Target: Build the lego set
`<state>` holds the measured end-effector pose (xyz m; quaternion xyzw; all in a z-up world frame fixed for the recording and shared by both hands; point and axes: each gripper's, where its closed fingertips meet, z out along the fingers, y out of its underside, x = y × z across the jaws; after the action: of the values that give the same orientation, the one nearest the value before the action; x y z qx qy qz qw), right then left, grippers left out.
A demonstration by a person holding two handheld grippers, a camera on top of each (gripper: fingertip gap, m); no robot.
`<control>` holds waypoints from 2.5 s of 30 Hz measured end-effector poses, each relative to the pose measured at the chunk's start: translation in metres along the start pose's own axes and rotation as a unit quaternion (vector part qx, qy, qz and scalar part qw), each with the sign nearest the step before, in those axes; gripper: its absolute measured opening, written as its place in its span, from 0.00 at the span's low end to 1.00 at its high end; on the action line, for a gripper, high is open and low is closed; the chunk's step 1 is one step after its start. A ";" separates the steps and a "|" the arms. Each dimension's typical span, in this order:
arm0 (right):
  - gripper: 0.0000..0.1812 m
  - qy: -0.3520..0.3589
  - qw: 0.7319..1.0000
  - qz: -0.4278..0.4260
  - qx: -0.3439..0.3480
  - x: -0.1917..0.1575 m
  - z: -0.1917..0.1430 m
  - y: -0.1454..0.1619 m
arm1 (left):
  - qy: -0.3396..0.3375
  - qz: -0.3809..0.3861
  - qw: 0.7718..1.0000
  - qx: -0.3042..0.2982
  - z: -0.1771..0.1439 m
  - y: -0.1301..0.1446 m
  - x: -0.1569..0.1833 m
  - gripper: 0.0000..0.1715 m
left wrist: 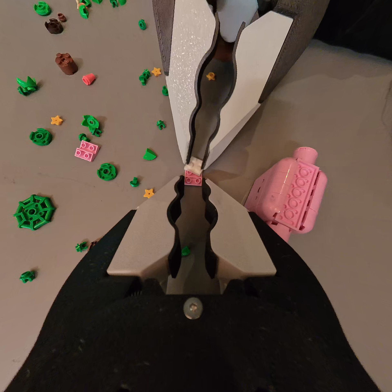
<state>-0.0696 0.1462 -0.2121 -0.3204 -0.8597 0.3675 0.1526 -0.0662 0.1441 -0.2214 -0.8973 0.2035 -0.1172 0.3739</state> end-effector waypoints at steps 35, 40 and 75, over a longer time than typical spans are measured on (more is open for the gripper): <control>0.06 -0.019 0.998 0.055 -0.013 -0.003 0.002 0.001 | -0.001 0.010 1.000 0.003 0.000 -0.001 0.002 0.07; 0.06 -0.026 0.999 0.040 -0.020 -0.007 0.001 0.001 | 0.006 0.026 1.000 0.003 0.000 -0.002 0.006 0.07; 0.06 -0.072 0.994 0.028 -0.073 -0.020 0.003 0.001 | 0.045 0.041 0.998 0.002 0.000 -0.001 0.018 0.06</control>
<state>-0.0561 0.1321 -0.2150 -0.3272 -0.8837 0.3300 0.0562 -0.0500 0.1364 -0.2199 -0.8813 0.2559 -0.1423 0.3710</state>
